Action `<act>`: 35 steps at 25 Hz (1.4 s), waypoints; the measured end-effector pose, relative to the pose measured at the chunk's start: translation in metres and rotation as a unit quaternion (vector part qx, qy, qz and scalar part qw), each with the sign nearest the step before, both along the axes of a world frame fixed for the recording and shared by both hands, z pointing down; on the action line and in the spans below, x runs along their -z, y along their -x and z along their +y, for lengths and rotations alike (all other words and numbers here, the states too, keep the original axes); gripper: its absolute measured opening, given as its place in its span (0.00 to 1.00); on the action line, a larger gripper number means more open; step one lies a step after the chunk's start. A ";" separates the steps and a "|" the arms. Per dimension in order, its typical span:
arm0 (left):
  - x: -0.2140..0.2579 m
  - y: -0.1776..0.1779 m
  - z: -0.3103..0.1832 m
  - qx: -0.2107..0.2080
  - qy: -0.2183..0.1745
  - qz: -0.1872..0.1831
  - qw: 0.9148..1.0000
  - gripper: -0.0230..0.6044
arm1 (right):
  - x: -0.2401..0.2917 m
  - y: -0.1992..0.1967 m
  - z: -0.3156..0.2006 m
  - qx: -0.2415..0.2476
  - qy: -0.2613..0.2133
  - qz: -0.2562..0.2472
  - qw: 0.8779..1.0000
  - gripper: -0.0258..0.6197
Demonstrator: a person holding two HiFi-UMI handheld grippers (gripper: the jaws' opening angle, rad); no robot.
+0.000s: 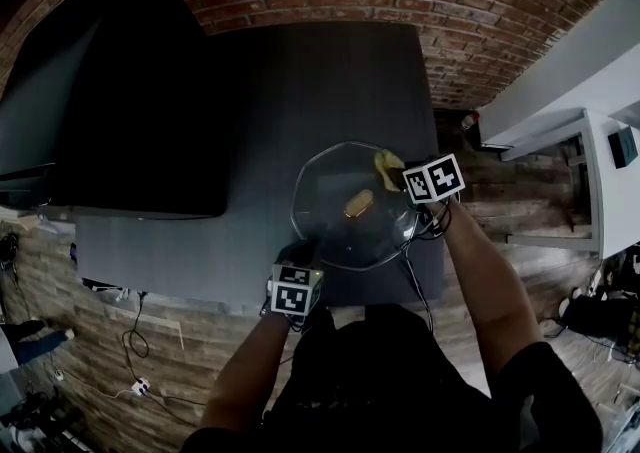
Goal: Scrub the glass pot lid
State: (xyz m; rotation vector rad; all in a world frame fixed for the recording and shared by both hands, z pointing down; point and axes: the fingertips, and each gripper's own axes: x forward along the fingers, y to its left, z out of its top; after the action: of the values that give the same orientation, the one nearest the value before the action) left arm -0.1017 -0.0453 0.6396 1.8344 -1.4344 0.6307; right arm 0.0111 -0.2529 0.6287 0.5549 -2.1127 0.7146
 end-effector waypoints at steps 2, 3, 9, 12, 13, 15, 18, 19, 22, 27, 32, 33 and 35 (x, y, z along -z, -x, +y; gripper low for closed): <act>0.000 -0.001 -0.001 0.001 0.001 0.000 1.000 0.09 | 0.003 0.001 -0.001 0.001 -0.009 0.007 1.000 0.12; -0.001 -0.001 0.000 0.001 0.003 -0.001 1.000 0.09 | 0.007 0.004 0.000 0.011 -0.022 0.009 1.000 0.12; -0.001 -0.001 0.002 0.011 0.008 0.002 1.000 0.09 | 0.057 0.074 0.034 0.188 -0.120 -0.021 0.975 0.12; -0.001 -0.002 0.003 0.017 0.006 0.004 1.000 0.09 | 0.073 0.114 0.071 0.313 -0.156 -0.024 0.937 0.12; -0.001 -0.002 0.003 0.018 0.008 0.003 1.000 0.09 | 0.074 0.125 0.083 0.350 -0.165 -0.021 0.922 0.12; -0.001 -0.001 0.002 0.017 0.008 0.002 1.000 0.09 | 0.070 0.143 0.108 0.416 -0.179 -0.010 0.892 0.12; -0.001 -0.001 -0.001 0.016 0.006 0.003 1.000 0.09 | 0.051 0.159 0.144 0.510 -0.189 0.018 0.839 0.12; -0.002 -0.002 0.000 0.017 0.009 0.007 1.000 0.09 | 0.043 0.161 0.155 0.538 -0.191 0.029 0.820 0.12; 0.000 -0.003 0.001 0.022 0.018 0.018 0.999 0.09 | 0.022 0.164 0.179 0.597 -0.186 0.055 0.779 0.12; 0.004 0.000 0.000 0.020 0.018 0.020 0.999 0.09 | 0.004 0.171 0.200 0.651 -0.182 0.075 0.733 0.12; -0.002 -0.001 0.001 0.024 0.007 0.029 0.999 0.09 | -0.008 0.177 0.201 0.674 -0.181 0.097 0.710 0.12; -0.003 -0.001 0.000 0.024 0.003 0.026 0.999 0.09 | -0.008 0.179 0.199 0.670 -0.179 0.098 0.714 0.12; -0.001 0.000 -0.002 0.024 -0.002 0.020 0.999 0.09 | -0.009 0.185 0.192 0.659 -0.176 0.098 0.724 0.12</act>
State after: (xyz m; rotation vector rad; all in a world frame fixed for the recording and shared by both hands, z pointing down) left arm -0.1020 -0.0473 0.6407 1.7999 -1.4502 0.5631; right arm -0.1738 -0.0604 0.6374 -0.7020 -1.8230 -0.5583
